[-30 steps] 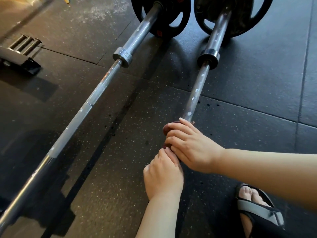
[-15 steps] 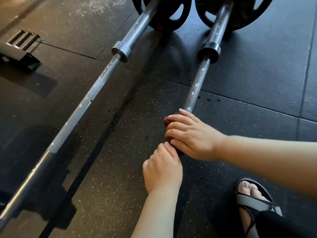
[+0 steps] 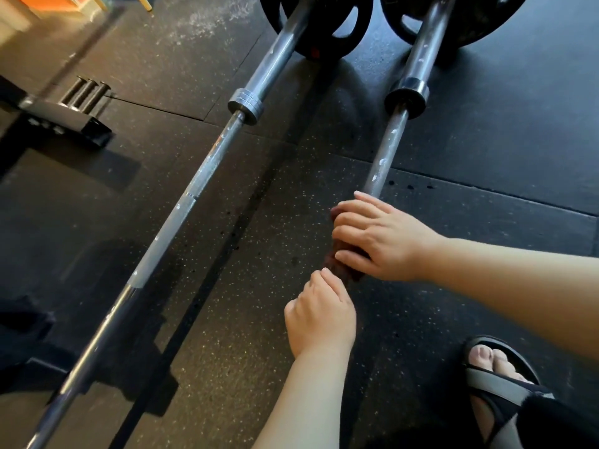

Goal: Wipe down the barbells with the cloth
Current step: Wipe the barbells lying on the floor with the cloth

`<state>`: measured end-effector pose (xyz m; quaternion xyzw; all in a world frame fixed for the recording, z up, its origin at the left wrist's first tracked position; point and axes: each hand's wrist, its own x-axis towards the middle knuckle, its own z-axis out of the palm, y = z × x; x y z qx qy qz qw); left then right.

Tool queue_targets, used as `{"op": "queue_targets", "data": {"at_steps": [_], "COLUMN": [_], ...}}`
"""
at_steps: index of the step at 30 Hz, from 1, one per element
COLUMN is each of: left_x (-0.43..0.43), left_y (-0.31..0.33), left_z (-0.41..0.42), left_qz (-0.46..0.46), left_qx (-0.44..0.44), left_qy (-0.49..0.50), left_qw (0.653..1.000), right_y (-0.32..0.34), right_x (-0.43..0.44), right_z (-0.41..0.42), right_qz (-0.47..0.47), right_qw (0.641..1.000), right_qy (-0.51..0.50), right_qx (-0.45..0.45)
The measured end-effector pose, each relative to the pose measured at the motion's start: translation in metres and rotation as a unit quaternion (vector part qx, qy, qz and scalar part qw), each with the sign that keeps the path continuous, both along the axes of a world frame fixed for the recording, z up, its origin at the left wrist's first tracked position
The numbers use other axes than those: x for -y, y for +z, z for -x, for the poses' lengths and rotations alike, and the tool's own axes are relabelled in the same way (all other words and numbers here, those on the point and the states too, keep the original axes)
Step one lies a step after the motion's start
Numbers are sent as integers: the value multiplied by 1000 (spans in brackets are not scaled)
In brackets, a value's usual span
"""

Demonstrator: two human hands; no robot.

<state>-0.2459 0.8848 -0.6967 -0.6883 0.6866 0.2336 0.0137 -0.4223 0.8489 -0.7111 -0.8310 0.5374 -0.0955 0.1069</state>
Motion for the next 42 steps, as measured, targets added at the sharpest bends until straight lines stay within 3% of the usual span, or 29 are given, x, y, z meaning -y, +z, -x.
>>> {"op": "queue_targets", "data": {"at_steps": [4, 10, 15, 20, 22, 25, 27, 33, 37, 40, 42], "left_x": [0, 1, 0, -3, -2, -4, -5, 9, 35, 42, 40], "left_y": [7, 16, 13, 21, 25, 30, 32, 22, 31, 25, 17], "left_z": [4, 5, 5, 9, 10, 9, 7, 2, 31, 40, 38], "left_qz": [-17, -28, -28, -45, -60, -101, -117, -125, -116, -104, -79], "left_qx": [5, 15, 27, 53, 30, 15, 3, 17, -9, -13, 10], "left_qy": [2, -7, 14, 12, 30, 56, 59, 25, 53, 47, 37], "left_qw": [1000, 999, 999, 997, 997, 993, 991, 992, 992, 993, 996], "right_y": [1, 4, 6, 6, 4, 5, 10, 26, 33, 24, 15], "right_x": [3, -10, -8, -22, -15, -8, -15, -12, 30, 48, 43], "right_z": [-6, -9, -12, -15, 1, 2, -14, -14, 16, 29, 20], "right_qz": [-5, -3, 5, -23, -16, 26, 1, -82, -64, -8, 11], "right_qw": [996, 997, 999, 995, 996, 999, 998, 994, 974, 978, 991], "right_qy": [-90, 82, -42, 76, 69, -28, -66, 65, 178, 144, 67], "right_qx": [6, -7, 7, 58, 46, 9, 11, -25, -122, -154, -113]}}
